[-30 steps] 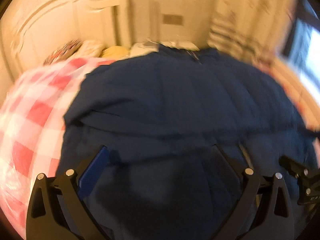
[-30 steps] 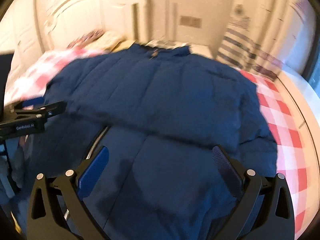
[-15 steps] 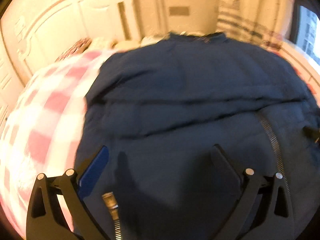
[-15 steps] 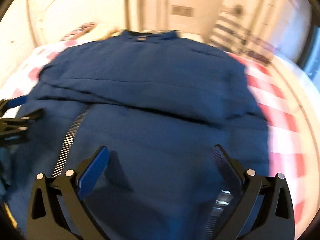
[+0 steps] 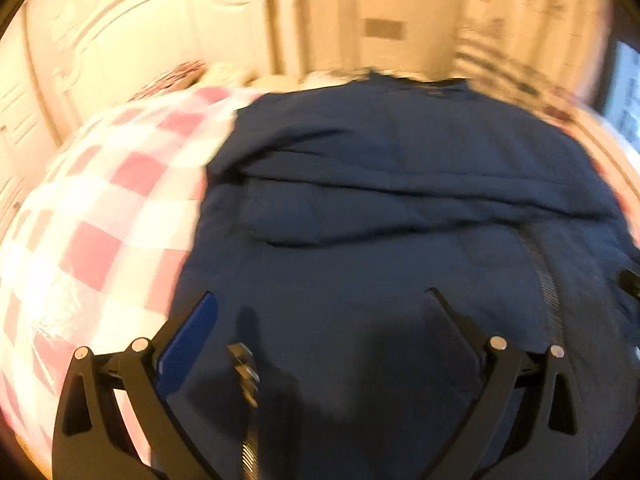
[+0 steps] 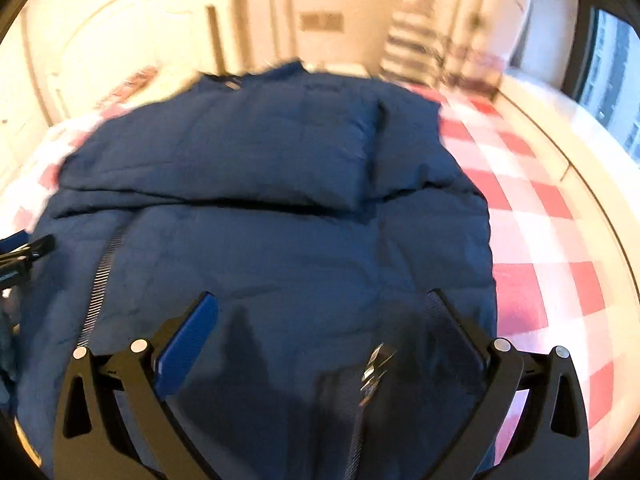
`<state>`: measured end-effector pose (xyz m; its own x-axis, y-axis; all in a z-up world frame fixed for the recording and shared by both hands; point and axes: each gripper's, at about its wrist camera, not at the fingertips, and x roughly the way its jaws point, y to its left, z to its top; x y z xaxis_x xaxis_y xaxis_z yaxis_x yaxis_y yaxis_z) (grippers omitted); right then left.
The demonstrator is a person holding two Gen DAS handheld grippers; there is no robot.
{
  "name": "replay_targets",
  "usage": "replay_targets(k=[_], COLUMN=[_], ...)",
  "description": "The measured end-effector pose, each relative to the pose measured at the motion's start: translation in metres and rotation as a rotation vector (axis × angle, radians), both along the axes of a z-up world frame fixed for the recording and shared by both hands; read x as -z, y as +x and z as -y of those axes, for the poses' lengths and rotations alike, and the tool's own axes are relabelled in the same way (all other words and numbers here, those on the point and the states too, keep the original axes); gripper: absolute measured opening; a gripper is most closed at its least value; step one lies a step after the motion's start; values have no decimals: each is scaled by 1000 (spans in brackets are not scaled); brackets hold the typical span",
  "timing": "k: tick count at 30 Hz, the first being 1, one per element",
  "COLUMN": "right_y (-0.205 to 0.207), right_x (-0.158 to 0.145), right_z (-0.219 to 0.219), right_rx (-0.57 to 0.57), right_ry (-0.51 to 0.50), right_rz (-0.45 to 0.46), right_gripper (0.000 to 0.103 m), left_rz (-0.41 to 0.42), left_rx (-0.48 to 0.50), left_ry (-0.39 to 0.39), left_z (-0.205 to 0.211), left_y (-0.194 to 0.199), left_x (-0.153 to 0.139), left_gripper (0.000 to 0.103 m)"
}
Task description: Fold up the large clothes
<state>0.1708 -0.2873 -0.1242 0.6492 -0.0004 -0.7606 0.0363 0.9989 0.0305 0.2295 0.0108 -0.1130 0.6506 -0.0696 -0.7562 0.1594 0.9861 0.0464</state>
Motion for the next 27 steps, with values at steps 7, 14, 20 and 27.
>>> replay_targets(k=[7,14,20,27], right_y=[-24,-28,-68,-86], right_x=[22,13,17,16], right_z=[-46,-36,-31,-31], right_rx=[-189,-143,-167,-124], right_ry=[-88,-89,-73,-30], right_rz=[-86,-94,-90,-61], right_gripper=[99,99,99,99], left_rz=[33,-48,-17,-1], left_rx=[183,115,101,59], left_ry=[198,32,70,46], left_z=[52,16,-19,-49], left_y=[-43,-38,-82,-108], left_x=[21,13,17,19], left_gripper=[101,101,101,101])
